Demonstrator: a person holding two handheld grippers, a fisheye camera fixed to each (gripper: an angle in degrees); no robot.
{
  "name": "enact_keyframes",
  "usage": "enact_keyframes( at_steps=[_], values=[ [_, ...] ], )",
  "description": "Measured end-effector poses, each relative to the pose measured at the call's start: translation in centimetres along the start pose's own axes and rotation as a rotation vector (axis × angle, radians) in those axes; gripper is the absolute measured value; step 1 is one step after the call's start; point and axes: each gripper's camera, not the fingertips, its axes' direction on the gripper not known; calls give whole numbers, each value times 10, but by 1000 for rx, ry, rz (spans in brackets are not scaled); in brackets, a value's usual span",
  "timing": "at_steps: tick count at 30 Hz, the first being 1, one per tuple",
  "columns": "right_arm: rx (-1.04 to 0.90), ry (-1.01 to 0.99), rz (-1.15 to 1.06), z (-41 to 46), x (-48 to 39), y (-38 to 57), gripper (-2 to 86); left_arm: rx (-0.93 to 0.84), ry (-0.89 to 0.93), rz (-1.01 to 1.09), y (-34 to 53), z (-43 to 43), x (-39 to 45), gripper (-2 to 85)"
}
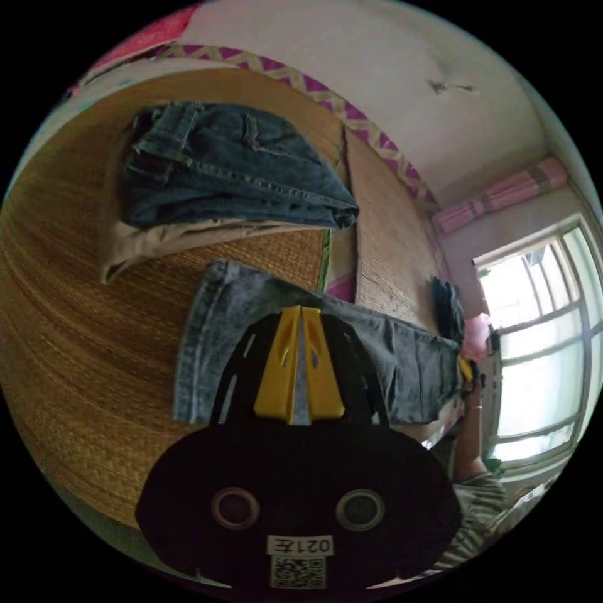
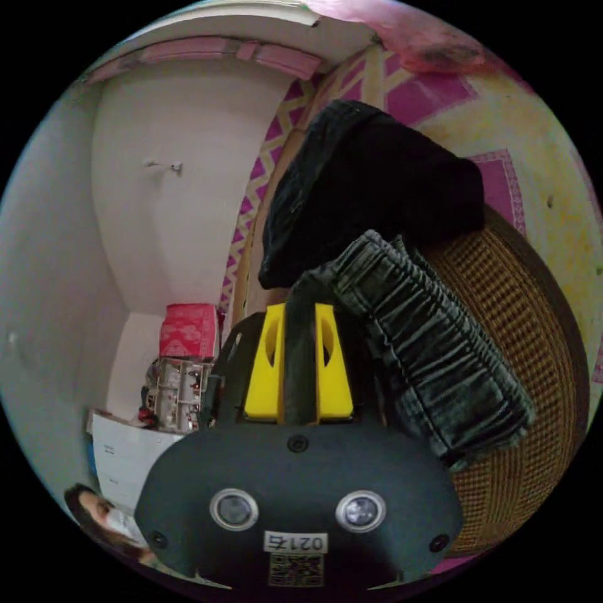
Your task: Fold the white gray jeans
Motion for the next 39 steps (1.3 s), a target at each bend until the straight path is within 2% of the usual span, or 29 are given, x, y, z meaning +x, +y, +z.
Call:
enact_keyframes(
  at_steps=[4, 8, 11, 12, 13, 15, 16, 17, 19, 22, 23, 27, 30, 39],
  values=[
    [-48, 69, -271, 8, -44, 71, 82, 69, -70, 123, 27, -5, 15, -10],
    [-257, 237, -667, 86, -111, 188, 60, 35, -15, 248, 48, 30, 39, -10],
    [-360, 378, -948, 153, -141, 281, 6, -17, -111, 349, 51, 72, 52, -10],
    [-396, 430, -1005, 178, -144, 309, -1, -82, -222, 336, 48, 95, 49, -10],
    [-414, 463, -1017, 191, -143, 320, -4, -59, -198, 360, 47, 98, 48, -10],
    [-519, 653, -1067, 241, -128, 356, -7, -47, -130, 290, 37, 103, 32, -9],
    [-462, 637, -1129, 240, -130, 367, -7, -54, -110, 267, 35, 104, 27, -9],
    [-450, 706, -1184, 250, -126, 383, -7, -39, -123, 216, 33, 103, 21, -9],
    [-413, 735, -1201, 260, -123, 400, -7, 55, -216, 198, 39, 89, 19, -8],
    [-350, 750, -1193, 270, -113, 421, -7, 143, -178, 157, 58, 66, 10, -1],
    [-343, 752, -1186, 273, -110, 425, -7, 143, -120, 77, 66, 63, 0, 5],
    [-344, 714, -1073, 280, -101, 425, -6, 150, 161, -170, 94, 76, -40, 133],
    [-356, 678, -1018, 280, -94, 422, -6, 139, 251, -312, 107, 104, -60, 154],
    [-334, 575, -915, 236, -78, 412, -6, 210, 135, -354, 99, 167, -57, 103]
  ],
)
